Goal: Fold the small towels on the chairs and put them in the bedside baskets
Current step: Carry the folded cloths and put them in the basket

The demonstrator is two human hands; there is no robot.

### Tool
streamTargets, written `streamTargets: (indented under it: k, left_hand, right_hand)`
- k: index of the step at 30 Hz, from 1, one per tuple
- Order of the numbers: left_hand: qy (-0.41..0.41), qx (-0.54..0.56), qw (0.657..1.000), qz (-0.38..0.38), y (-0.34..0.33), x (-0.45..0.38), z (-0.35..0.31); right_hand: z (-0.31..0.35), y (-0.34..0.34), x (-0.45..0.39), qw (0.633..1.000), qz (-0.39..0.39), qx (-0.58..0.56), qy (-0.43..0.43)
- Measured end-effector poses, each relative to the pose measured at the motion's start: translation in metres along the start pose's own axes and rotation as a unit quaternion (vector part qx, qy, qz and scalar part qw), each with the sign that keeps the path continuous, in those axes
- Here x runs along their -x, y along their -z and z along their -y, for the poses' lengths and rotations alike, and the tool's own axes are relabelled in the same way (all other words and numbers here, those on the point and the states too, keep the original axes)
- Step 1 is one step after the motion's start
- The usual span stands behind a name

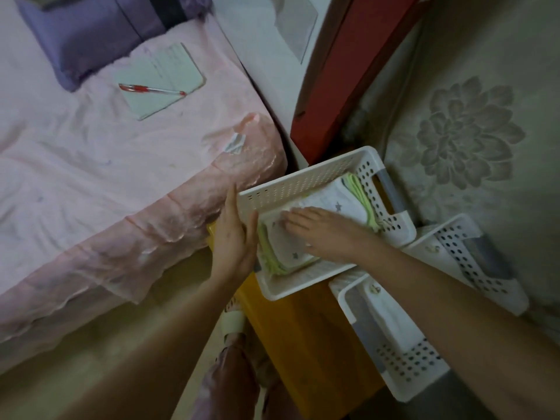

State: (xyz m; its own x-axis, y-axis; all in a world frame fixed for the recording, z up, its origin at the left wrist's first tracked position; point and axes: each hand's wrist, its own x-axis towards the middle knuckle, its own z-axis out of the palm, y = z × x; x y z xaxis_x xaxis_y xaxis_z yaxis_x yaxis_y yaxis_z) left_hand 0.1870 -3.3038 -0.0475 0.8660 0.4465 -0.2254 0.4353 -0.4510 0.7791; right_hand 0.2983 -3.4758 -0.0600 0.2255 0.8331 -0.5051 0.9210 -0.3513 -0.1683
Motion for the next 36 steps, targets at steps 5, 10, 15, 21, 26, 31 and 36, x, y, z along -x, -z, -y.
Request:
streamTargets:
  k: [5,10,15,21,26,31,36]
  left_hand:
    - [0.015,0.117,0.993,-0.02,-0.009,-0.004,0.004]
    - [0.017,0.101,0.994,-0.033,-0.011,-0.006,0.005]
    - [0.019,0.071,0.996,-0.053,-0.013,-0.007,0.008]
    - [0.034,0.005,0.998,-0.059,-0.016,-0.008,0.008]
    - [-0.103,-0.22,0.967,-0.072,-0.007,-0.025,-0.007]
    - [-0.229,-0.333,0.912,0.072,-0.037,-0.064,-0.047]
    - [-0.238,-0.356,0.903,0.032,-0.055,-0.076,-0.049]
  right_hand:
    - [0.0,-0.029,-0.032,0.999,0.032,-0.013,-0.005]
    - [0.004,-0.031,-0.044,0.999,0.008,-0.043,-0.019]
    - [0.007,-0.027,-0.04,0.999,-0.017,-0.032,-0.022]
    - [0.024,-0.038,-0.06,1.0,0.012,-0.002,-0.014]
    - [-0.005,-0.007,-0.022,0.996,-0.022,-0.064,-0.057]
    - [-0.027,-0.005,0.022,0.967,0.012,-0.027,-0.255]
    - [-0.041,-0.032,0.008,0.948,0.002,-0.1,-0.302]
